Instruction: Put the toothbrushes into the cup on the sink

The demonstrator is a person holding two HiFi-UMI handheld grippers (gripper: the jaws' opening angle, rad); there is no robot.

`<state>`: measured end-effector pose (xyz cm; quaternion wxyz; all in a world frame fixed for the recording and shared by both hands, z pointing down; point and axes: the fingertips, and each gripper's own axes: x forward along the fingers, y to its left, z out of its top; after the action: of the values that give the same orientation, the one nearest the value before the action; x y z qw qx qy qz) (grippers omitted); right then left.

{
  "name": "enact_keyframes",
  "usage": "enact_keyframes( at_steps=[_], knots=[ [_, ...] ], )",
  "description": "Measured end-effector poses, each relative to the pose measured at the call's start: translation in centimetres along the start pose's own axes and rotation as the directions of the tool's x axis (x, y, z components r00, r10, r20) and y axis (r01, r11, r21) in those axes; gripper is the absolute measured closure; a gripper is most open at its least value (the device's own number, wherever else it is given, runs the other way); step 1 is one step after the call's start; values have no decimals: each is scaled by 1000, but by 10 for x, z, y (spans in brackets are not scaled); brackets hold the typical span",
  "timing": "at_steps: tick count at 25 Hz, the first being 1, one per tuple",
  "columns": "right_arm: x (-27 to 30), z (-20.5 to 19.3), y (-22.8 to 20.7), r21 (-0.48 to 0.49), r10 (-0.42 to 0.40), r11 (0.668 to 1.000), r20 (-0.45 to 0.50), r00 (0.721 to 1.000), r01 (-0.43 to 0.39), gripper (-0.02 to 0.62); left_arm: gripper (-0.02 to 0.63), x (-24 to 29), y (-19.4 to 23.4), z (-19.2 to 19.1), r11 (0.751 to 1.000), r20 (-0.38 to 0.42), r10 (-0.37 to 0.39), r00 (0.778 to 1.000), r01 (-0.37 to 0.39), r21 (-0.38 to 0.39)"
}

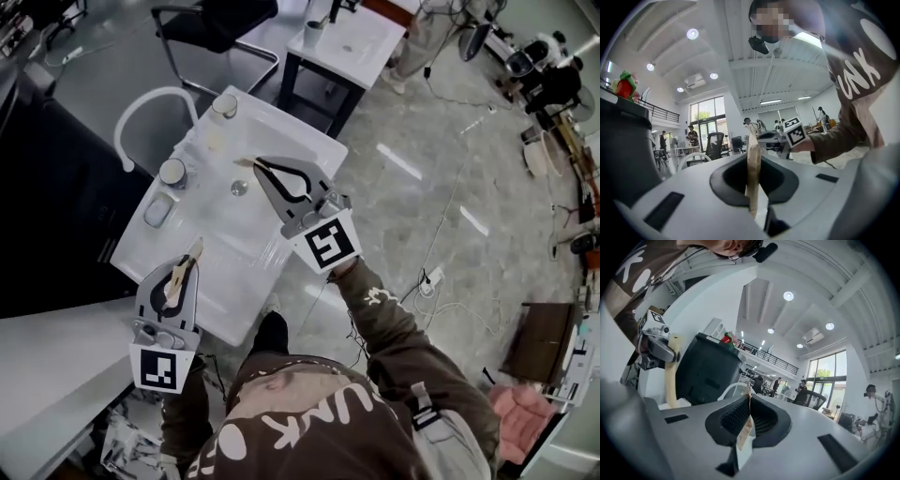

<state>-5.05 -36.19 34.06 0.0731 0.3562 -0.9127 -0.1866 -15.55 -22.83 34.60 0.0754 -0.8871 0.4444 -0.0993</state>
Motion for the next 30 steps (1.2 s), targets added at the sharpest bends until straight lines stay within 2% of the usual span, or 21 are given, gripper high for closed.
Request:
enact_keyframes(
  at_steps=[10,19,30],
  knots=[
    [145,-55,-73,-111,-12,994,-39,999,7,581,578,25,39,-28,999,-38,24,999,-25,-28],
    [231,-133,-98,-53,6,998,-135,991,-13,581,578,40,67,-43,998,-80,42,996,-46,-42],
    [269,-219,-90,39,37,999,-239,970,-28,581,578,44,80,-67,994,-98,74,992,-81,-70]
  ],
)
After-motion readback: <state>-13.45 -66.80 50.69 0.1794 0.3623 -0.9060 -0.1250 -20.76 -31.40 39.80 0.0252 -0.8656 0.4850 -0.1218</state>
